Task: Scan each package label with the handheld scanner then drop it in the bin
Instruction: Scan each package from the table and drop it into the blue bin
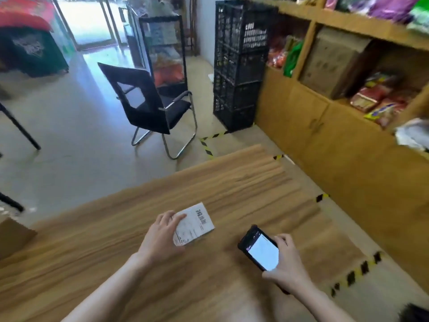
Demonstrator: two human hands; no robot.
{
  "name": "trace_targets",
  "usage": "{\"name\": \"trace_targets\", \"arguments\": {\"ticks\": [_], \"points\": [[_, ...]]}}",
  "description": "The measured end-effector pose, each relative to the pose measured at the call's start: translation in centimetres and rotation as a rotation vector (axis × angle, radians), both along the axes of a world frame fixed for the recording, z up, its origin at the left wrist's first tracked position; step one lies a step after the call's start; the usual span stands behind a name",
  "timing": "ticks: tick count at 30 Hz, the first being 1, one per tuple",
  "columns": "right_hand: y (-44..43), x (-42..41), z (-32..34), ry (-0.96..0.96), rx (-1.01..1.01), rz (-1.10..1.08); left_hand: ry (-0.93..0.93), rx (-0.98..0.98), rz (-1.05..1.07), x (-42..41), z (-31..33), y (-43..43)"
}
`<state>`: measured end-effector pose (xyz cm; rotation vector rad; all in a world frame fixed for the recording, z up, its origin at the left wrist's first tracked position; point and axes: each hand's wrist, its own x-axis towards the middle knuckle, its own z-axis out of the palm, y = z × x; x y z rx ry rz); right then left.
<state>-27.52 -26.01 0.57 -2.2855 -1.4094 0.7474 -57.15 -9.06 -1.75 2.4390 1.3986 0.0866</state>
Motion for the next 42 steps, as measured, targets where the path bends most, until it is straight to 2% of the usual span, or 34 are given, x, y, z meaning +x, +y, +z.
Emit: {"name": "trace_targets", "arguments": {"ticks": [4, 12, 20, 23, 27, 34, 38, 42], "points": [[-6.3, 6.4, -0.9, 0.031, -0.04, -0.373, -0.156, -0.074, -0.106, 10.3, -2.0, -0.1], [-20.8, 17.4, -1.6, 0.058, -0.046, -0.911, -0.194, -0.204, -0.452, 33.6, -2.5, -8.5], [-36.1, 28.9, -3.2, 0.199, 0.046, -1.177, -0.071, -0.202, -0.759, 55.5, -2.1, -21.3], [-41.9, 33.1, -2.8, 0.135, 0.154, -1.257, -0.038, -0.191, -0.863, 63.1, -1.4, -27.0], [-48.6, 37.6, -2.7, 0.208, 0.192, -1.496, 0.005, -0.211, -1.001, 71.4, -0.6, -33.9], [-55.8, 41.7, -3.3, 0.265, 0.241, -1.711, 0.091, -0.225, -1.167, 84.5, -1.8, -44.0], [-59.1, 44.3, -5.0, 0.305, 0.181, -1.779, 0.123, -0.255, -1.232, 91.5, -3.7, -49.4], [-60.8, 48.9, -6.0, 0.222, 0.135, -1.892, 0.142, -0.288, -1.252, 99.4, -5.5, -53.5]]}}
